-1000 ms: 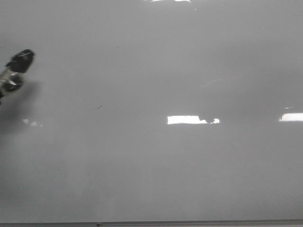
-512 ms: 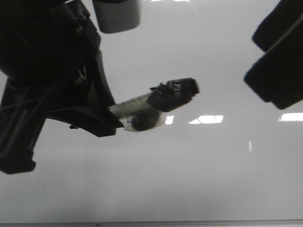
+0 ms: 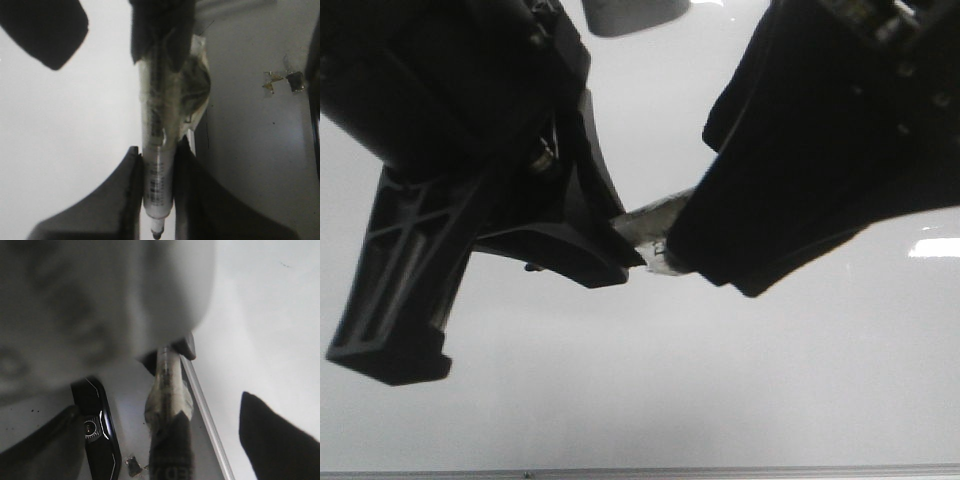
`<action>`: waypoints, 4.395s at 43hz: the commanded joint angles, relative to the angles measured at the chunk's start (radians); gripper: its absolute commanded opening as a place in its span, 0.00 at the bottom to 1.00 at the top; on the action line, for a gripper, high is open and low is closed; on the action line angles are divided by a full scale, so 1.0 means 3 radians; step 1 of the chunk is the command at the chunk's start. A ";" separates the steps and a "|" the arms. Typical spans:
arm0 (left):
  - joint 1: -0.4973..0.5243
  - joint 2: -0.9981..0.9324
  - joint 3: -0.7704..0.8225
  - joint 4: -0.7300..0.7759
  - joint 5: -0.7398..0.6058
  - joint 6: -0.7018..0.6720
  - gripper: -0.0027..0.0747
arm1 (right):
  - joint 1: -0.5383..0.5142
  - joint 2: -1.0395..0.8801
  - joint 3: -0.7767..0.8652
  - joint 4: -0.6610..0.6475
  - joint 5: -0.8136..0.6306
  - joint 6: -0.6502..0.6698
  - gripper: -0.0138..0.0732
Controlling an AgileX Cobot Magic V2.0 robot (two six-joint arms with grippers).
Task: Write number 6 on whiteboard
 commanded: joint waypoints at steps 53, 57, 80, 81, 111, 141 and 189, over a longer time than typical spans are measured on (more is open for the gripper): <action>0.0015 -0.0123 -0.0104 -0.0218 -0.0366 -0.0054 0.13 | -0.1211 -0.0790 0.0318 -0.0094 -0.0192 -0.0027 0.08; 0.0132 -0.0130 -0.0104 -0.0400 -0.0366 -0.0068 0.01 | -0.1211 -0.0799 0.0318 -0.0094 -0.0192 -0.0027 0.08; 0.0683 -0.2583 0.1498 -0.1611 -0.1402 -0.0068 0.01 | -0.1181 -0.0579 0.0293 0.0240 -0.0747 -0.0027 0.08; 0.0683 -0.2734 0.1567 -0.1610 -0.1402 -0.0068 0.01 | -0.1167 -0.0522 0.0268 0.0240 -0.0764 -0.0027 0.08; 0.0683 -0.3753 0.1922 -0.1610 -0.1402 -0.0068 0.01 | -0.0938 0.1040 -0.0941 0.0256 -0.1675 -0.0030 0.08; 0.0683 -0.3753 0.1930 -0.1610 -0.1398 -0.0068 0.01 | -0.0834 0.1316 -0.0881 0.0265 -0.1234 -0.0027 0.09; 0.0316 -0.1320 0.0519 -0.1006 -0.0383 0.0471 0.61 | 0.0169 0.0204 -0.0679 -0.0366 0.0100 -0.0354 0.09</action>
